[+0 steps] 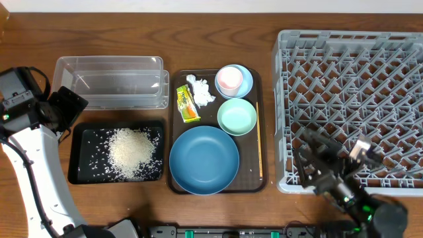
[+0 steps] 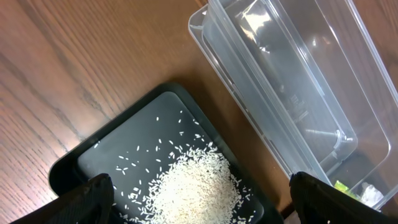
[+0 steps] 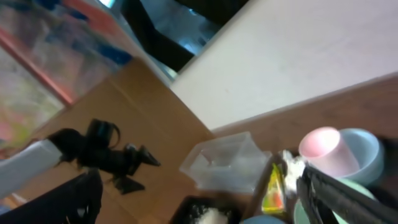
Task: Sort waste into correct bins and load items into the dishwasher rack
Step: 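Move the right gripper left over the blue plate on the brown tray, then grasp the blue plate's near rim with the right gripper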
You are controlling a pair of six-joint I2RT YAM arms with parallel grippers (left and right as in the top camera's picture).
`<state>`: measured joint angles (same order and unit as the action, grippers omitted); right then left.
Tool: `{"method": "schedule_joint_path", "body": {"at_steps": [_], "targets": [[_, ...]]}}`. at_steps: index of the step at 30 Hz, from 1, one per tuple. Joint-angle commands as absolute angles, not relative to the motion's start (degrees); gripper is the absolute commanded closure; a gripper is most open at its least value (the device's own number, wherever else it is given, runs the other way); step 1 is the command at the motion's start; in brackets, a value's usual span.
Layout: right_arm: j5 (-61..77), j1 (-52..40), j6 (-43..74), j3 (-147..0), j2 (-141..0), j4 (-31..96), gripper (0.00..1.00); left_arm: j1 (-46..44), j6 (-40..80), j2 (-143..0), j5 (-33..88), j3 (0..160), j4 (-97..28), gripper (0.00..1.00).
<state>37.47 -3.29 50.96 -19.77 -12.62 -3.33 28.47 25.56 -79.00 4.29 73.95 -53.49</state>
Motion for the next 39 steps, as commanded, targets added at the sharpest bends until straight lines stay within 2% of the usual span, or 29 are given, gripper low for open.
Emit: {"method": "schedule_joint_path", "body": {"at_steps": [1, 6, 9, 15, 19, 23, 31, 35, 39], "targets": [[38.8, -3.2, 33.6, -30.8, -23.6, 5.0, 0.01, 28.7, 26.0, -79.1, 4.0, 73.7, -53.6, 0.07], [39.2, -7.7, 16.1, -48.3, -43.1, 23.6, 0.01, 28.7, 26.0, -79.1, 4.0, 73.7, -53.6, 0.07], [29.8, -15.6, 9.9, -58.9, -54.0, 33.8, 0.01, 28.7, 26.0, -79.1, 4.0, 73.7, -53.6, 0.07], [6.4, -38.6, 6.6, -76.2, -73.9, 47.0, 0.01, 28.7, 26.0, -79.1, 4.0, 73.7, -53.6, 0.07], [-1.2, -49.0, 6.6, -85.1, -85.7, 52.4, 0.01, 28.7, 26.0, -79.1, 4.0, 73.7, -53.6, 0.07], [1.5, -54.7, 8.8, -90.7, -95.4, 53.8, 0.01, 28.7, 26.0, -79.1, 4.0, 73.7, -53.5, 0.07], [18.4, -61.9, 9.2, -92.2, -107.0, 49.4, 0.01, 28.7, 26.0, -79.1, 4.0, 73.7, -53.6, 0.07], [19.3, -63.7, 9.1, -92.1, -110.8, 48.1, 0.02, 28.7, 26.0, -79.1, 4.0, 73.7, -53.5, 0.07], [15.5, -65.0, 11.1, -92.1, -115.0, 49.3, 0.1, 28.7, 26.0, -79.1, 4.0, 73.7, -53.5, 0.07]]}}
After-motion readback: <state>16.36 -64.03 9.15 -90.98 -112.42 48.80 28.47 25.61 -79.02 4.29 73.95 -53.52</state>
